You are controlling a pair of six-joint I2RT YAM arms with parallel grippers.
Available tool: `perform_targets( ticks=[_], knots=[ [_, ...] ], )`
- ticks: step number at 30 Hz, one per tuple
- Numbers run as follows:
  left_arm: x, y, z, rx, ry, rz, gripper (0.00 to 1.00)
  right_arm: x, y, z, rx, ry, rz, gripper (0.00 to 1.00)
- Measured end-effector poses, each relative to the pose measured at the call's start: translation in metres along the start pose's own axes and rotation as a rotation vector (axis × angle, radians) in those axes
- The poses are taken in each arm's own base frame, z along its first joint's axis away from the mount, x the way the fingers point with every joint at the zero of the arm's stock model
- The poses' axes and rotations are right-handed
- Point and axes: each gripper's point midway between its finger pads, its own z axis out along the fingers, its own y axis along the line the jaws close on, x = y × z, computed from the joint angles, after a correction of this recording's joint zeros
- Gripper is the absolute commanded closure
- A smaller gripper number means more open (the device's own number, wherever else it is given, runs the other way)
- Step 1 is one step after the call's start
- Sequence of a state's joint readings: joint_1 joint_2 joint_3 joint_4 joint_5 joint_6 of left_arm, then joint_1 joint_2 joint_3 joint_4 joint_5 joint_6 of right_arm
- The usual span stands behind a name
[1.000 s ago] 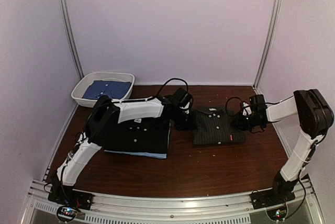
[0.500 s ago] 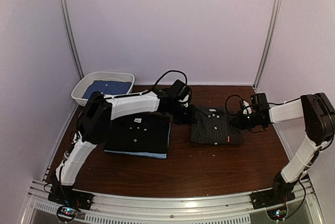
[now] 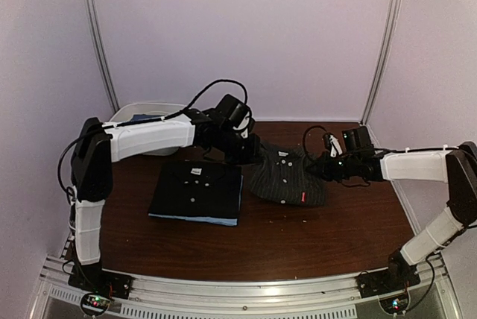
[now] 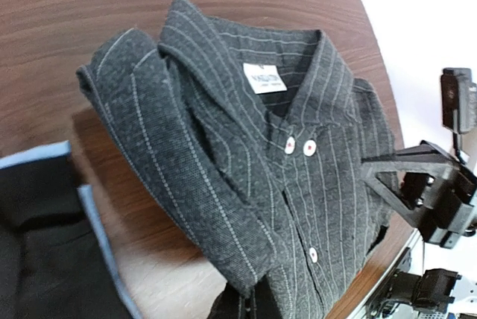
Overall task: Fold and stack the long sleeve shirts
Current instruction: Place the square-folded shirt on the square-folded shirt.
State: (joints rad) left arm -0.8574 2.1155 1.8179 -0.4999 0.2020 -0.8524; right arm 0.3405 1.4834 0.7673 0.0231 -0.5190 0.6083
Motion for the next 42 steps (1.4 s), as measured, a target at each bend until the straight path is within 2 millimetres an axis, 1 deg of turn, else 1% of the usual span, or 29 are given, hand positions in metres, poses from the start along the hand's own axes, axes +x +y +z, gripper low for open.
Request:
perform_targets(
  ticks=[3, 7, 9, 12, 16, 21, 24, 26, 28, 30, 31, 32, 35, 37, 40, 42],
  knots=[
    [0.005, 0.017, -0.020, -0.036, -0.001, -0.008, 1.00, 0.011, 0.028, 0.006, -0.036, 0.012, -0.015, 1.00],
    [0.012, 0.046, -0.057, -0.087, -0.014, -0.036, 1.00, 0.024, 0.076, 0.015, -0.102, 0.023, -0.052, 1.00],
    [0.013, 0.061, -0.077, -0.109, -0.033, -0.054, 1.00, 0.027, 0.102, 0.023, -0.140, 0.025, -0.070, 1.00],
    [0.016, 0.085, -0.107, -0.143, -0.061, -0.088, 1.00, 0.034, 0.135, 0.040, -0.181, 0.033, -0.091, 1.00],
    [0.020, 0.120, -0.137, -0.189, -0.098, -0.133, 1.00, 0.045, 0.168, 0.066, -0.214, 0.054, -0.107, 1.00],
    [0.028, 0.167, -0.169, -0.257, -0.133, -0.196, 1.00, 0.057, 0.199, 0.096, -0.244, 0.074, -0.123, 1.00],
    [0.033, 0.192, -0.185, -0.295, -0.149, -0.233, 1.00, 0.062, 0.211, 0.110, -0.259, 0.083, -0.123, 1.00],
    [0.037, 0.207, -0.192, -0.319, -0.154, -0.254, 1.00, 0.066, 0.217, 0.119, -0.268, 0.089, -0.126, 1.00],
    [0.042, 0.219, -0.196, -0.339, -0.152, -0.269, 1.00, 0.072, 0.220, 0.127, -0.271, 0.098, -0.126, 1.00],
    [0.048, 0.231, -0.195, -0.354, -0.143, -0.281, 1.00, 0.079, 0.220, 0.136, -0.269, 0.109, -0.122, 0.99],
    [0.052, 0.236, -0.193, -0.361, -0.137, -0.286, 1.00, 0.082, 0.217, 0.140, -0.262, 0.116, -0.121, 0.93],
    [0.056, 0.241, -0.191, -0.370, -0.127, -0.291, 0.93, 0.085, 0.214, 0.143, -0.255, 0.123, -0.120, 0.89],
    [0.073, 0.260, -0.180, -0.407, -0.092, -0.313, 0.84, 0.094, 0.203, 0.152, -0.231, 0.143, -0.116, 0.77],
    [0.086, 0.276, -0.174, -0.442, -0.068, -0.336, 0.77, 0.098, 0.197, 0.154, -0.218, 0.152, -0.114, 0.71],
    [0.099, 0.296, -0.172, -0.494, -0.047, -0.369, 0.68, 0.102, 0.188, 0.154, -0.197, 0.156, -0.115, 0.66],
    [0.101, 0.304, -0.173, -0.521, -0.048, -0.379, 0.63, 0.104, 0.182, 0.154, -0.179, 0.155, -0.118, 0.64]
  ],
)
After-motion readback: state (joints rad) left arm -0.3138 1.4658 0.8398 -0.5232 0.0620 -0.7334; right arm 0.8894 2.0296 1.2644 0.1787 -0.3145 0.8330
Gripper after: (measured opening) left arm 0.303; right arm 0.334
